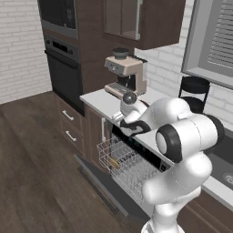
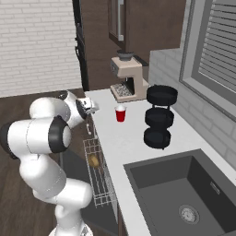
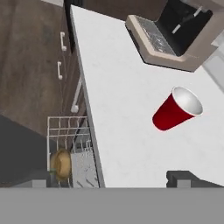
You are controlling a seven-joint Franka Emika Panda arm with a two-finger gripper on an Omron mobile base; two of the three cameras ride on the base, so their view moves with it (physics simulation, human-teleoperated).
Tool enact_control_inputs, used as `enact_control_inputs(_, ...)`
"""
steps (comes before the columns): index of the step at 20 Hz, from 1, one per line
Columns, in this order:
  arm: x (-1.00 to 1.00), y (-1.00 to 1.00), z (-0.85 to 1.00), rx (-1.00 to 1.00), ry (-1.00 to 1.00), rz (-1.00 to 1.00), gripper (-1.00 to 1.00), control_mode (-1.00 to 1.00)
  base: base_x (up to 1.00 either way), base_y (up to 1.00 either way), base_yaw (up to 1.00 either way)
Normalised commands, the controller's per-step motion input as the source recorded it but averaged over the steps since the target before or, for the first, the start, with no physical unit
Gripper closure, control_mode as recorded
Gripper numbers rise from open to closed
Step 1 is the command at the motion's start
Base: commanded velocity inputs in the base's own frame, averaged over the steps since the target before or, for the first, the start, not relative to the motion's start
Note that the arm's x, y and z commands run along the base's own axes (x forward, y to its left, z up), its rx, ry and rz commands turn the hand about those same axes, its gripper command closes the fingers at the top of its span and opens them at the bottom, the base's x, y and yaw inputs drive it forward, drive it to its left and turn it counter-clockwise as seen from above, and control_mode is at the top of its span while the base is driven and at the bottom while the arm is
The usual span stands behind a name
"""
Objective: Pick up the cup and bowl from the counter, place them in the dishwasher, and close the dishwasher door.
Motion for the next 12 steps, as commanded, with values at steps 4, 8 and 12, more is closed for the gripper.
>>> enact_control_inputs(4, 0.56, -0.62, 0.81, -0.02, 0.0, -0.13, -1.0, -1.0, 0.0, 0.0, 0.0)
enact_control_inputs(8, 0.46, -0.42, 0.38, -0.01, 0.03, -0.06, -1.0, -1.0, 0.0, 0.0, 0.0)
enact_control_inputs(12, 0.29, -0.23, 0.01, -0.05, 0.11, -0.02, -1.0, -1.0, 0.0, 0.0, 0.0)
